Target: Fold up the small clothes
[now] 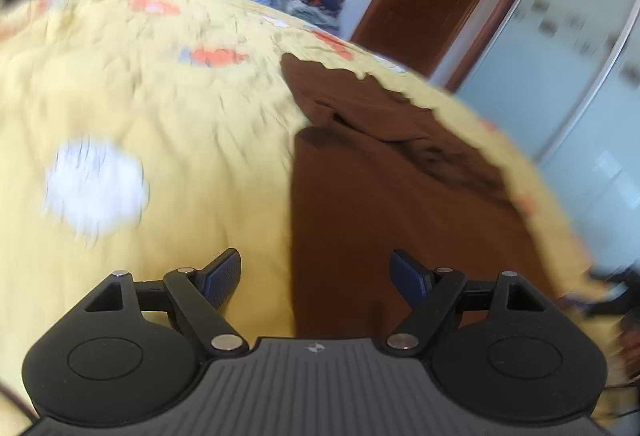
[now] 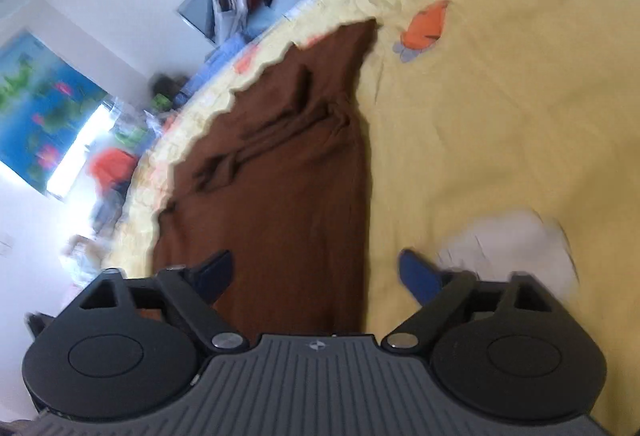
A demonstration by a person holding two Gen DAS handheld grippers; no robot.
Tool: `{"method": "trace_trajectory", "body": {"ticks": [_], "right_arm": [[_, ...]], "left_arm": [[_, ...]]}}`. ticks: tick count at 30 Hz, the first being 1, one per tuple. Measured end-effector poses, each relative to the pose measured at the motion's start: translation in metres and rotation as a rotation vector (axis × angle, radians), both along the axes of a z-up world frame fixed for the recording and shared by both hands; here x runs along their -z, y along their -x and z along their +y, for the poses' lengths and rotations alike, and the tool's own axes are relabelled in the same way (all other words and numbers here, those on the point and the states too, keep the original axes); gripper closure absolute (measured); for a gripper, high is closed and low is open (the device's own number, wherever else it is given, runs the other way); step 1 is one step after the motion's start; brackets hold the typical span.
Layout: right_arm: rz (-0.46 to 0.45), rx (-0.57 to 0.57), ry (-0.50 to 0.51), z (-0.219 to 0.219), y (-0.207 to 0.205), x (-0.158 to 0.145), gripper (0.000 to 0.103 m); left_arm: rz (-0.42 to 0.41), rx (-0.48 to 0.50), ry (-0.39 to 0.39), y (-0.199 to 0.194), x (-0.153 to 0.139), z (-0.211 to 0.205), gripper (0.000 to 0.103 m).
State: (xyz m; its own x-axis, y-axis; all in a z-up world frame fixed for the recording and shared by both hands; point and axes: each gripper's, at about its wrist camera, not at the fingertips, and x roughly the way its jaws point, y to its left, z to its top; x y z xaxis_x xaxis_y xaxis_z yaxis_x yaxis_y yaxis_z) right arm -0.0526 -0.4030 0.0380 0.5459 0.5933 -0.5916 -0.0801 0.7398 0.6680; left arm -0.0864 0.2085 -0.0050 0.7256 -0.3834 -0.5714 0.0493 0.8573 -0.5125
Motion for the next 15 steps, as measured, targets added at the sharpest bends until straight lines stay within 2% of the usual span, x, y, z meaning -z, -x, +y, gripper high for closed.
{"method": "trace_trajectory", "body": {"ticks": [3,4,6,9,10,14,15], "right_arm": [[0.102,-0.062,-0.174,-0.001,0.019,0.013,0.016],[0.122,-0.105,-0.215,0.004,0.023,0.016,0.017],[0.147,-0.174,-0.237,0.016,0.027,0.018,0.017],[0.182,-0.248,-0.226,0.033,0.034,0.017,0.017],[0.186,-0.264,-0.215,0.038,0.036,0.016,0.017],[0.191,-0.283,-0.199,0.049,0.043,0.011,0.017],[0.190,-0.281,-0.197,0.048,0.046,0.010,0.019]], "left_arm": [[0.071,0.116,0.299,0.009,0.015,0.013,0.021],[0.096,0.143,0.372,0.010,0.021,0.015,0.021],[0.098,0.167,0.404,0.016,0.023,0.015,0.021],[0.133,0.190,0.486,0.024,0.026,0.012,0.021],[0.143,0.192,0.492,0.026,0.026,0.010,0.021],[0.175,0.200,0.396,0.031,0.019,-0.001,0.024],[0.182,0.199,0.371,0.031,0.017,-0.004,0.034]]}}
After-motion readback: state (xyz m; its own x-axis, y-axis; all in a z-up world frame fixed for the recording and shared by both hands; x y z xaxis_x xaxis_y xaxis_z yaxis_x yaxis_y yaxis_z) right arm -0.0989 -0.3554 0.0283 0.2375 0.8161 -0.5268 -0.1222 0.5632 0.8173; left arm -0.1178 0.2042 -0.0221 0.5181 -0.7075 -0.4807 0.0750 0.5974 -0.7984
